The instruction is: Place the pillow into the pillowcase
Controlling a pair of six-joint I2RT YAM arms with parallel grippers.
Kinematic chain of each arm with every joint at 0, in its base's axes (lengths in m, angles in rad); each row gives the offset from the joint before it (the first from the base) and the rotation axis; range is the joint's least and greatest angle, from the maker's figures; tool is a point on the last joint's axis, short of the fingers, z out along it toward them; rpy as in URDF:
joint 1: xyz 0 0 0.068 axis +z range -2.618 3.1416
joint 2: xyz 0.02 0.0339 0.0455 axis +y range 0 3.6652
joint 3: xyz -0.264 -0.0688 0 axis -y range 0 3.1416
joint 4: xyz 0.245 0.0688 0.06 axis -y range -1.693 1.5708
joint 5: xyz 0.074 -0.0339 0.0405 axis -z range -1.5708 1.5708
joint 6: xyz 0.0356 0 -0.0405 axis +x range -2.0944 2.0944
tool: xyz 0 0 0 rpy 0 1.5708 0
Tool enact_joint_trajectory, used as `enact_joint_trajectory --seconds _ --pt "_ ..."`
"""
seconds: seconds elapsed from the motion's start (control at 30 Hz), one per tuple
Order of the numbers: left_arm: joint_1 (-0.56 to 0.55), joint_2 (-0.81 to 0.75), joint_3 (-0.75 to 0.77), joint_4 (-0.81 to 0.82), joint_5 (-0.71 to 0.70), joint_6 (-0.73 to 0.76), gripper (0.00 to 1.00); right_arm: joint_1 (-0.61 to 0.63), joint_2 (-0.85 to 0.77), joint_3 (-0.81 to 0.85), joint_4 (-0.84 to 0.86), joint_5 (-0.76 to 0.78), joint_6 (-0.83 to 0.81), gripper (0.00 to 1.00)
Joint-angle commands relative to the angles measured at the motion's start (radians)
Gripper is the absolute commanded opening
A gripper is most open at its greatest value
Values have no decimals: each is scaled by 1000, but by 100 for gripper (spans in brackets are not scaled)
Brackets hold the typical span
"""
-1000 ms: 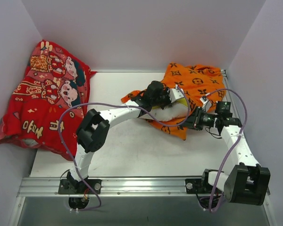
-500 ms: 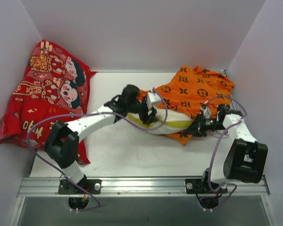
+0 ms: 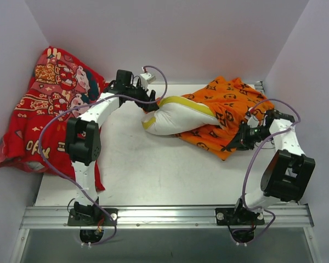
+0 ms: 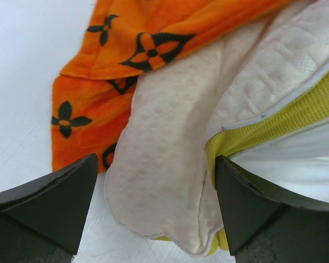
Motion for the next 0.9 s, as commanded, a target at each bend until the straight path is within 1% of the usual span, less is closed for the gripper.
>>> enact_joint_trajectory --seconds 0.0,0.07,0.1,0.13,0.17,0.23,0.3,0.33,0.37,0.4,0.43,0.5,0.53,0.57,0.6,0.67,0.73,0.8,0.83,0.87 --pt "22 5 34 -87 147 113 93 -34 41 58 -192 104 -66 0" --pt "-41 -37 -21 -74 182 93 92 -32 79 69 -203 68 -66 0" --pt "-134 -84 -41 -73 178 94 90 -23 92 73 -208 36 -66 0" --pt "-185 -106 -85 -58 157 96 90 -17 113 79 -220 -49 -71 0" --pt "-237 -124 -96 -56 93 93 91 -9 122 82 -229 -80 -74 0" --pt "-355 -166 -112 -57 104 90 95 -5 138 96 -260 -140 -105 0" --pt "-377 -201 -133 -57 177 70 97 -18 141 105 -271 -105 -114 0" --pt "-354 -209 -136 -68 204 58 98 -44 142 110 -272 -81 -120 0" --pt "-333 -215 -129 -83 271 59 97 -58 146 119 -272 -20 -121 0" --pt "-307 -217 -122 -99 290 62 97 -75 161 125 -271 2 -124 0" --pt "-237 -217 -118 -103 305 41 97 -116 173 134 -269 25 -118 0" --pt "-161 -189 -89 -105 339 21 98 -150 222 171 -268 83 -115 0" --pt "-129 -172 -73 -105 330 9 97 -164 239 187 -266 114 -123 0" --pt "-69 -154 -58 -107 314 10 97 -187 254 208 -265 158 -129 0" --pt "-46 -110 -23 -102 269 10 97 -198 270 216 -261 184 -135 0" --pt "6 -57 20 -84 235 5 98 -230 308 227 -252 221 -147 0" --pt "26 27 95 -73 164 16 97 -250 342 242 -248 272 -154 0" --pt "45 100 137 -70 144 25 97 -274 362 253 -248 292 -160 0" --pt "43 127 188 -80 121 34 97 -278 366 254 -251 300 -164 0" --pt "42 153 209 -94 126 44 97 -278 369 256 -254 306 -167 0"
